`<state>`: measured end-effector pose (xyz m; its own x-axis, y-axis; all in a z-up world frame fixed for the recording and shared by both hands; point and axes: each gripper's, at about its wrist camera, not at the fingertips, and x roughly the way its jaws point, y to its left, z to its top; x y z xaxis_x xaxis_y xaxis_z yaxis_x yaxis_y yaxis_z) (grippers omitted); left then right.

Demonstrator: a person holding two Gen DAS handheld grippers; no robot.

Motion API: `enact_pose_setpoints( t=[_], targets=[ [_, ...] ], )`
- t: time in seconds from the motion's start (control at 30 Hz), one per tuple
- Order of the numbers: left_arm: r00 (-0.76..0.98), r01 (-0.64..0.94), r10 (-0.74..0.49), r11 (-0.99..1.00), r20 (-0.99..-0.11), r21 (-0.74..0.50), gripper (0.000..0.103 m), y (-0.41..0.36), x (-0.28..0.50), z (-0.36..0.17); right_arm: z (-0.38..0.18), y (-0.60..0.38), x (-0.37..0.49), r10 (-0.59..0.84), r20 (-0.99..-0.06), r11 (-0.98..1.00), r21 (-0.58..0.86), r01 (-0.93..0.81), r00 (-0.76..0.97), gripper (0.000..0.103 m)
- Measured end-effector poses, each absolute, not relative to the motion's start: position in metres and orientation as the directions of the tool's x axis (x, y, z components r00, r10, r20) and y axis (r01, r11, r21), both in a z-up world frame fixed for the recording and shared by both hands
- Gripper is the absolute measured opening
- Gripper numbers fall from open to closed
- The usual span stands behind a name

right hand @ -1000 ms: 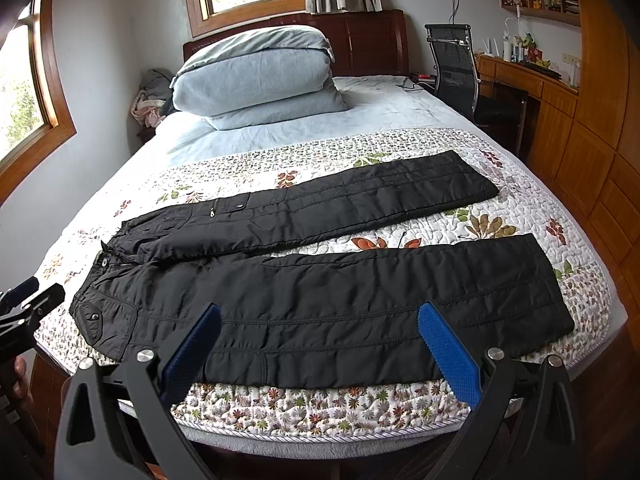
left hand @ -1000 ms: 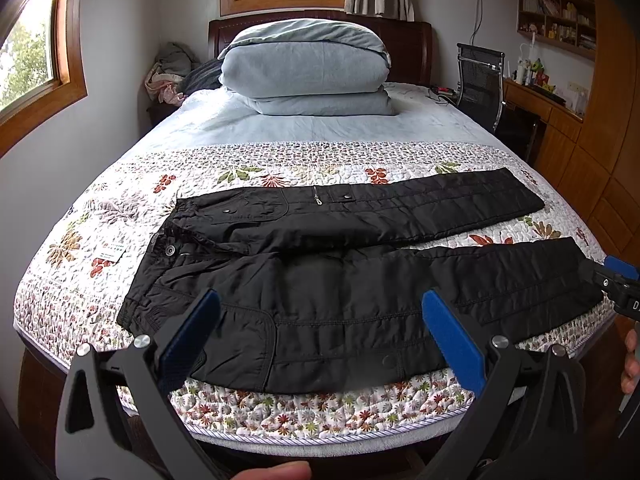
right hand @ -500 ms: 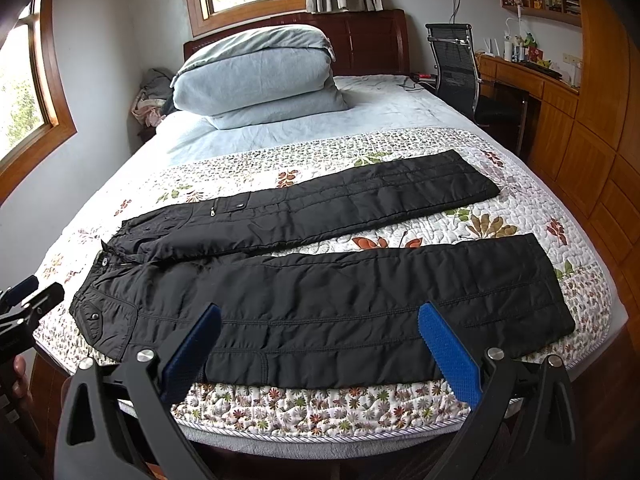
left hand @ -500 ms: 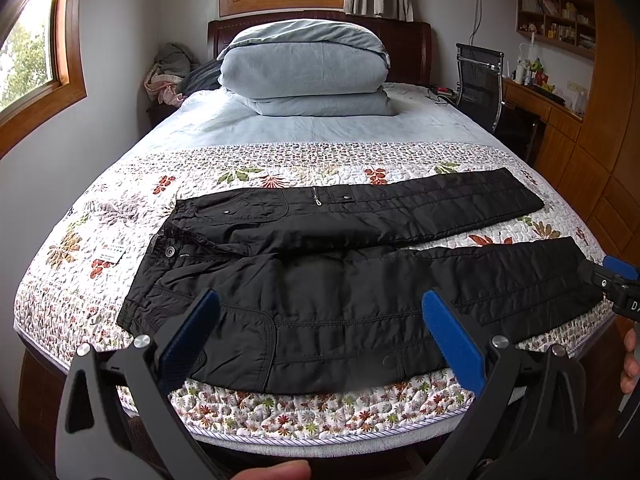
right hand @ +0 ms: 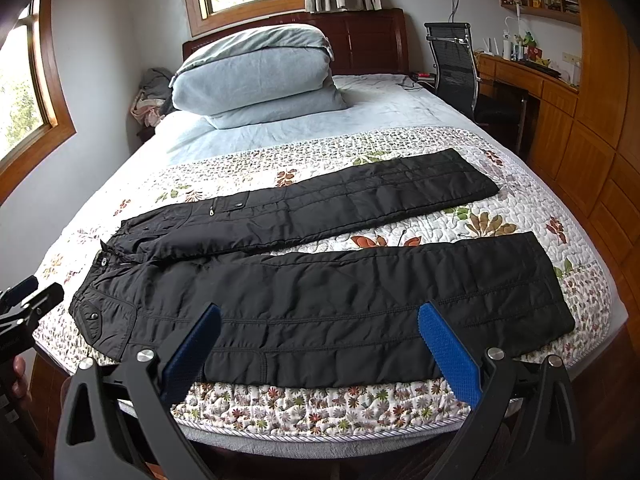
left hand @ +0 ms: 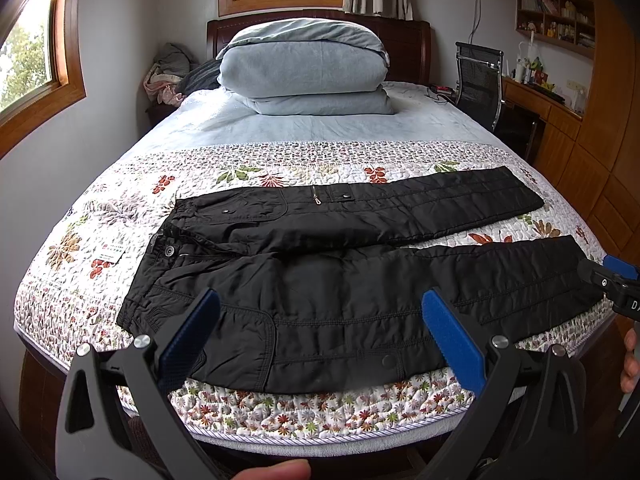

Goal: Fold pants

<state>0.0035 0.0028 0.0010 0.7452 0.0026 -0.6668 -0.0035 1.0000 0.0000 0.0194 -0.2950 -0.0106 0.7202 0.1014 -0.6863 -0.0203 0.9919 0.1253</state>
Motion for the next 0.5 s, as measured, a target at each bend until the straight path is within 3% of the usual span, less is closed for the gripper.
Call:
enact_pose_setpoints(
  t=[0.5],
  targets=[
    [0.744,-0.003,0.003,1.000,-0.668,0.002,0.101,0.0022,0.0044,0.0025,-0.0111,-0.2949,0.0198,0.103,-0.689,0.992,0.127,-0.020,0.718,0.100]
  ],
)
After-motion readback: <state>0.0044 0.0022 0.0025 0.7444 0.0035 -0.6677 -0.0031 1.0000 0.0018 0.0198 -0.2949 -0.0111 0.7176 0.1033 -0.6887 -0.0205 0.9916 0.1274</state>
